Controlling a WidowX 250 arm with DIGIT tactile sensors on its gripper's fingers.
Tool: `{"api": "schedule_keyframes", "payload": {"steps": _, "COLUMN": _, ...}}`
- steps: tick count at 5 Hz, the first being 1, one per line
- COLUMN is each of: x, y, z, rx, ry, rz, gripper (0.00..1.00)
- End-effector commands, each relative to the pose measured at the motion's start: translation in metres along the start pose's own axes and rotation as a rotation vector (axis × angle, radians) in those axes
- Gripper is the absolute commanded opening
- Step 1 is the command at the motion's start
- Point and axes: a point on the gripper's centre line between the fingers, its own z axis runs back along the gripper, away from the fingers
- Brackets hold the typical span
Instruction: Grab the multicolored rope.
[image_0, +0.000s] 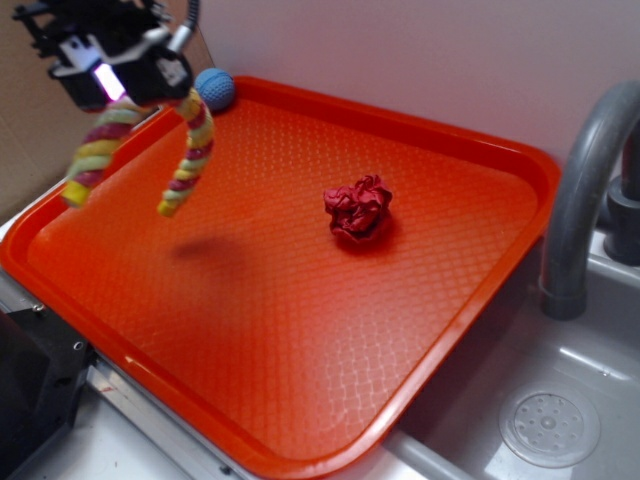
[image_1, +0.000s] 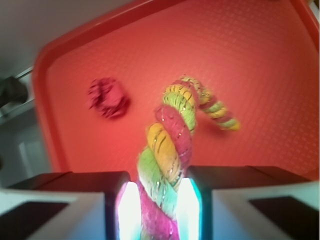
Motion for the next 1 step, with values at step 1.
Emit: {"api": "schedule_keyframes", "payload": {"steps": 1, "x": 0.0186, "y": 0.0147, "z": 0.0201, "rx": -0.068, "ry": -0.033, "rz": 0.054, "gripper": 0.0}}
